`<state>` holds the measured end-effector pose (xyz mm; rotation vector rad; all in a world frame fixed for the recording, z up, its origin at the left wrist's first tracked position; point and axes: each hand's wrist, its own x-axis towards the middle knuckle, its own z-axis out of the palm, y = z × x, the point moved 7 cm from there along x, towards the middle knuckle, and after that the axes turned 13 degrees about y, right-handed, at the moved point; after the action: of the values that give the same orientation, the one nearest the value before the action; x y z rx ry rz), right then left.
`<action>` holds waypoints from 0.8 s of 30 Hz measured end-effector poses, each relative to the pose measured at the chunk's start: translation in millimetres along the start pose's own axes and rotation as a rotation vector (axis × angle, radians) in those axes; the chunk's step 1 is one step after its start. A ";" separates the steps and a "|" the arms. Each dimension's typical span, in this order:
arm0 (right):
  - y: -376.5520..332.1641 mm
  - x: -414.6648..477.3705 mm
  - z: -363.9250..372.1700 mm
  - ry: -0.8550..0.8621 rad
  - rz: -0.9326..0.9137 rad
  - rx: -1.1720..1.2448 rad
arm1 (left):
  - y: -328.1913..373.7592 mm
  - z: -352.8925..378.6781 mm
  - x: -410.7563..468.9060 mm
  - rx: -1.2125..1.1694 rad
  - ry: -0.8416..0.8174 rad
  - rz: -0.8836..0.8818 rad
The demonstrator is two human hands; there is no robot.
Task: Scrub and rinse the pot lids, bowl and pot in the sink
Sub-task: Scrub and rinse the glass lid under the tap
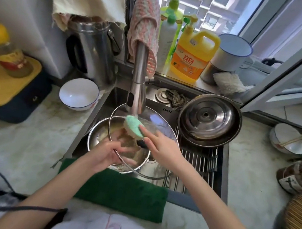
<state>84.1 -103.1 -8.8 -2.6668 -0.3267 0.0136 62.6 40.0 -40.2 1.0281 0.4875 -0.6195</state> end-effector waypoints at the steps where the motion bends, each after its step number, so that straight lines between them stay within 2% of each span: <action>1: -9.8 10.3 10.8 0.013 -0.066 -0.030 | 0.3 -3.1 -1.6 -0.006 0.002 0.010; 3: -6.5 31.9 22.6 0.089 -0.055 -0.088 | 3.3 -10.1 -5.8 -0.015 -0.011 0.020; 6: 47.4 52.7 10.0 0.142 0.214 -0.164 | 12.6 -23.5 -13.6 -0.082 -0.004 0.040; 7: 54.3 50.2 8.1 0.121 0.224 -0.156 | 15.3 -30.3 -15.2 -0.105 0.018 0.049; 11: 19.5 16.4 26.6 -0.028 -0.055 -0.014 | 23.0 -41.5 -11.3 -0.127 -0.024 0.083; 12: 26.4 16.2 26.0 -0.007 -0.029 -0.041 | 24.3 -41.3 -9.1 -0.123 -0.039 0.084; 14: 59.4 26.7 12.3 0.113 0.181 -0.107 | 28.1 -40.3 -8.0 -0.130 -0.034 0.092; 15: 67.2 27.1 8.4 0.121 0.225 -0.109 | 30.4 -38.5 -7.2 -0.132 -0.022 0.100; 18: 30.1 6.3 18.3 -0.050 0.033 0.081 | 37.3 -34.1 -7.3 -0.139 0.031 0.141; 20: 20.4 -6.6 20.6 -0.070 -0.057 0.047 | 38.7 -37.6 -6.1 -0.184 0.113 0.145; 22: 55.6 6.2 6.6 0.038 0.129 -0.080 | 39.3 -36.5 -3.1 -0.176 0.080 0.168; 24: 65.5 7.8 5.2 0.035 0.245 -0.083 | 36.3 -37.5 4.4 -0.178 0.045 0.185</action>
<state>106.1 -156.0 -41.8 -2.7691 0.0129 0.0301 87.2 86.0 -36.5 0.9069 0.4721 -0.3817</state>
